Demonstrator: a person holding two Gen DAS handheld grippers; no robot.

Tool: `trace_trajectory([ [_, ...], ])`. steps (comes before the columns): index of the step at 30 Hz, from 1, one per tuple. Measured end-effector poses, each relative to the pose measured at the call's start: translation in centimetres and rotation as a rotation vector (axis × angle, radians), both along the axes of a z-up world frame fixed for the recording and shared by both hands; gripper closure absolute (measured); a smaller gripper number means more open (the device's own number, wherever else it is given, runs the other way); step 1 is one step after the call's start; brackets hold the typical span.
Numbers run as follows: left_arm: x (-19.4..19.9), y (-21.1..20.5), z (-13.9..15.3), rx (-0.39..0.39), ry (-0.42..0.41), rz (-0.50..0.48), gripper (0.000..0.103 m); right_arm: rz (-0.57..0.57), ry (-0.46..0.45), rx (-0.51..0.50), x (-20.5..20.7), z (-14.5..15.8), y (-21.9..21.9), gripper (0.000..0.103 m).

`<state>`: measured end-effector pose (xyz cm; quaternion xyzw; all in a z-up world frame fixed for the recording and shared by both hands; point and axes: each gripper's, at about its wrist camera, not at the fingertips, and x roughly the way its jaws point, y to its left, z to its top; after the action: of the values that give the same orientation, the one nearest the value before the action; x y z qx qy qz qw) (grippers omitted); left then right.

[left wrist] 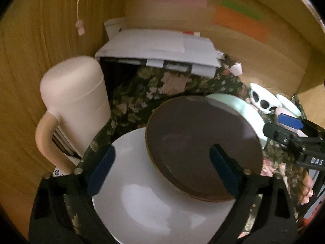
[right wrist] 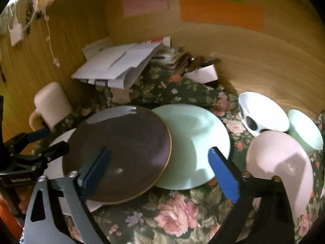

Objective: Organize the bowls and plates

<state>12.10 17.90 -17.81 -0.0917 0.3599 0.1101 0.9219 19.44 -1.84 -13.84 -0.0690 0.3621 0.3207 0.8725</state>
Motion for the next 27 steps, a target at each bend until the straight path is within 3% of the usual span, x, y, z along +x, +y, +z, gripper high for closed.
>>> trace_trajectory([
  [6,0.9,0.8,-1.3,-0.034,0.042,-0.004,0.027,0.029,0.055,-0.027,1.7,-1.3,1.6,0.038],
  [10,1.3,1.3,-1.9,-0.076,0.071,-0.015,0.042,0.03,0.077,-0.045,2.6,-2.1,2.1,0.046],
  [16,1.3,1.4,-2.3,-0.125,0.097,-0.035,0.054,0.03,0.128,-0.046,3.9,-3.1,2.3,0.059],
  [18,1.4,1.4,-2.3,-0.136,0.103,-0.045,0.057,0.038,0.14,-0.053,4.2,-3.3,2.5,0.066],
  [27,2.1,1.1,-2.6,-0.188,0.115,-0.06,0.058,0.066,0.181,-0.052,4.6,-4.2,3.5,0.069],
])
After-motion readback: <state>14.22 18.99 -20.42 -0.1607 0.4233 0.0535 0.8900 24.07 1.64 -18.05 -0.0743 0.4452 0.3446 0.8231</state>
